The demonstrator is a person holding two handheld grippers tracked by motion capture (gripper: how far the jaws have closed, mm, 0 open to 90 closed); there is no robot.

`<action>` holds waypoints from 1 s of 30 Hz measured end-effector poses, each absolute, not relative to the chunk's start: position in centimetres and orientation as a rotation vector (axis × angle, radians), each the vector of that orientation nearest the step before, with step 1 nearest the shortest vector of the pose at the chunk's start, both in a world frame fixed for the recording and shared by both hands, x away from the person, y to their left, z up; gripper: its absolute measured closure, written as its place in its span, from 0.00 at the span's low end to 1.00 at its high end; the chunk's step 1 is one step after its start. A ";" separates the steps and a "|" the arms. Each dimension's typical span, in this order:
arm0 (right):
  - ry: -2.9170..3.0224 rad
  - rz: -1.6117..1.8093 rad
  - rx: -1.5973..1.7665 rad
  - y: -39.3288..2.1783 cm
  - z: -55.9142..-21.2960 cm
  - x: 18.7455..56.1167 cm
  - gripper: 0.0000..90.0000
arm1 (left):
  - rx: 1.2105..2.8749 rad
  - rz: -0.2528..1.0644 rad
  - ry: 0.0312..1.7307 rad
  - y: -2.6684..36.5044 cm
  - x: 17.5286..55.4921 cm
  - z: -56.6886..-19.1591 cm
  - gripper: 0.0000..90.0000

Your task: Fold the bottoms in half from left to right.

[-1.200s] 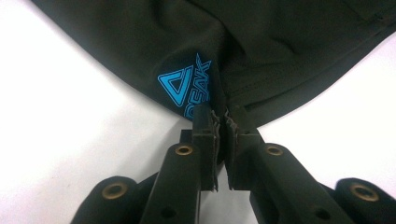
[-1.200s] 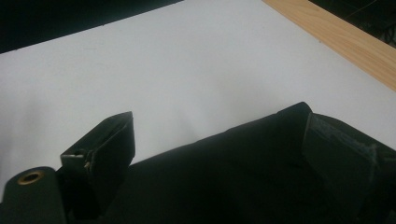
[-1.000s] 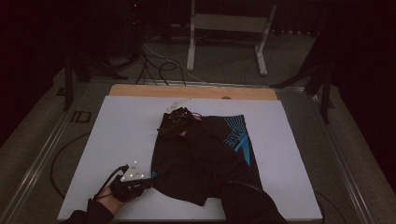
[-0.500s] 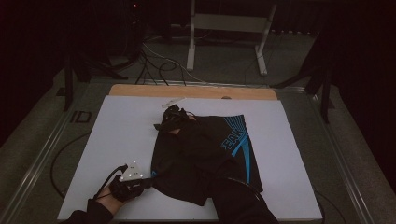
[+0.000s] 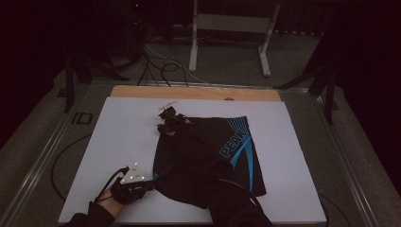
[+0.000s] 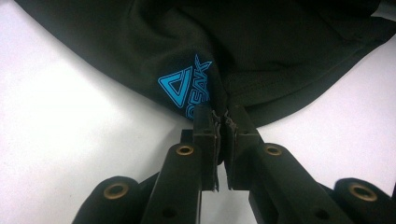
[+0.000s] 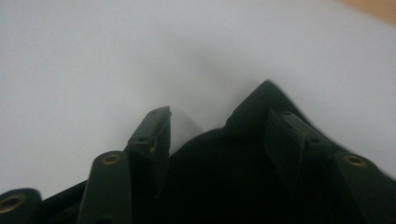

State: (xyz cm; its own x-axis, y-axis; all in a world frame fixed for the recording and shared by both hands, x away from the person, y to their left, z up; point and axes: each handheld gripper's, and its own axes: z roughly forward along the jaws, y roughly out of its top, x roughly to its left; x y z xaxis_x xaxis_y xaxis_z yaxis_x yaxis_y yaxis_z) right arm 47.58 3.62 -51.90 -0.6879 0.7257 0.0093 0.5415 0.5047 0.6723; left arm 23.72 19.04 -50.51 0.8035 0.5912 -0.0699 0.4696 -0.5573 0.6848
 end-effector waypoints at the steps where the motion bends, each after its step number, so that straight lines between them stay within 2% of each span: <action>1: 2.476 0.960 1.075 3.8 -52.1 47.5 0.46 | 2.264 0.217 0.777 19.0 23.7 -50.5 0.94; 3: 2.465 0.934 1.065 4.1 -52.2 47.3 0.47 | 2.265 0.217 0.779 19.0 23.7 -50.5 0.94; 9: 2.466 0.901 1.020 3.5 -52.0 47.5 0.68 | 2.270 0.221 0.779 19.0 23.7 -50.5 0.94; 11: 2.466 0.892 1.020 3.5 -52.0 47.5 0.70 | 2.272 0.220 0.782 19.0 23.7 -50.5 0.94; 13: 2.458 0.866 1.017 3.6 -51.9 47.5 0.83 | 2.272 0.221 0.784 19.0 23.7 -50.5 0.94; 16: 2.466 0.869 1.004 3.3 -51.8 47.7 0.94 | 2.266 0.225 0.789 19.1 23.7 -50.4 0.94; 30: 2.469 0.922 0.931 2.2 -50.3 47.3 0.97 | 2.245 0.234 0.778 19.0 23.4 -49.7 0.94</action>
